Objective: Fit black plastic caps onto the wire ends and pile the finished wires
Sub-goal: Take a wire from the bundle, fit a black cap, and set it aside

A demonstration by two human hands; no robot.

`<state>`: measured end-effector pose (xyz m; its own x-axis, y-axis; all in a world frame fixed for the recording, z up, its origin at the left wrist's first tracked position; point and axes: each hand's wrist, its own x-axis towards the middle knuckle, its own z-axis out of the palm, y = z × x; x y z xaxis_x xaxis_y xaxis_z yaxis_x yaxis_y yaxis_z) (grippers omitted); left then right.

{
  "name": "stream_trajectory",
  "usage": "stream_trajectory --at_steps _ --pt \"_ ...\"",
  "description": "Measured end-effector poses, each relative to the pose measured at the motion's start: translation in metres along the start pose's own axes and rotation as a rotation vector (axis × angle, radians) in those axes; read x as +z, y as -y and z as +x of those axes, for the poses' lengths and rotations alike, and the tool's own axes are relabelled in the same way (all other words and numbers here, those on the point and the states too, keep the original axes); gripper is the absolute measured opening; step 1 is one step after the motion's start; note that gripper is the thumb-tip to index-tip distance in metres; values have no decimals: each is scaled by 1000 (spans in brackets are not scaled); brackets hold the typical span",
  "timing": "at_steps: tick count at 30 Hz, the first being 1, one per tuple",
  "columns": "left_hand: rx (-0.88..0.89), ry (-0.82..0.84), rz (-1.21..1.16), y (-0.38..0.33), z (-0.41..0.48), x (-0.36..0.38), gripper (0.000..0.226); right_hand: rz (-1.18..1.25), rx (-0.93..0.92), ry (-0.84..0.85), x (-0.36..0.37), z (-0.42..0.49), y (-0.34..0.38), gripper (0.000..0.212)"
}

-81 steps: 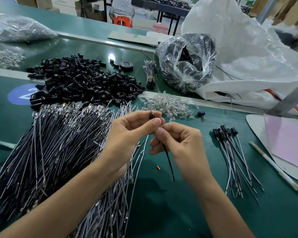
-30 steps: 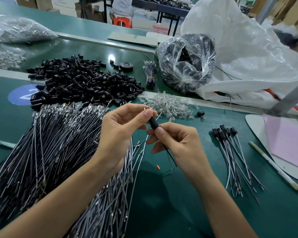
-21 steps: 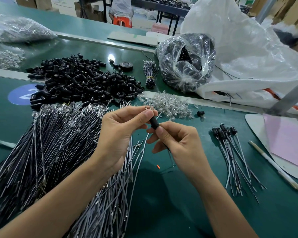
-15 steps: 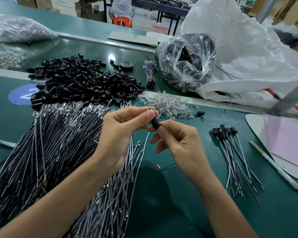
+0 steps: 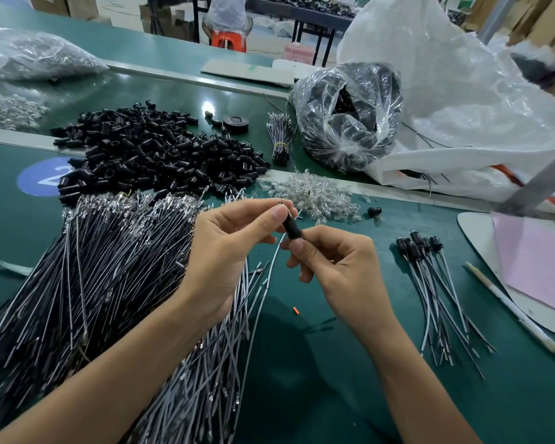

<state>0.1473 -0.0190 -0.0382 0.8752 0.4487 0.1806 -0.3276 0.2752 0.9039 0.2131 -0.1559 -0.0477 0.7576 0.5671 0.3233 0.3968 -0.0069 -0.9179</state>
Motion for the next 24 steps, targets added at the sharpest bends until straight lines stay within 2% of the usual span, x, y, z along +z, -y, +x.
stream_trajectory --at_steps 16,19,24 --pt "66 9 21 0 4 -2 9 -30 -16 6 -2 1 -2 11" --pt "53 -4 -2 0 5 -3 18 19 -16 10 -2 1 -1 8" --pt "9 30 -73 0 7 -5 18 134 -46 15 2 -1 1 14"
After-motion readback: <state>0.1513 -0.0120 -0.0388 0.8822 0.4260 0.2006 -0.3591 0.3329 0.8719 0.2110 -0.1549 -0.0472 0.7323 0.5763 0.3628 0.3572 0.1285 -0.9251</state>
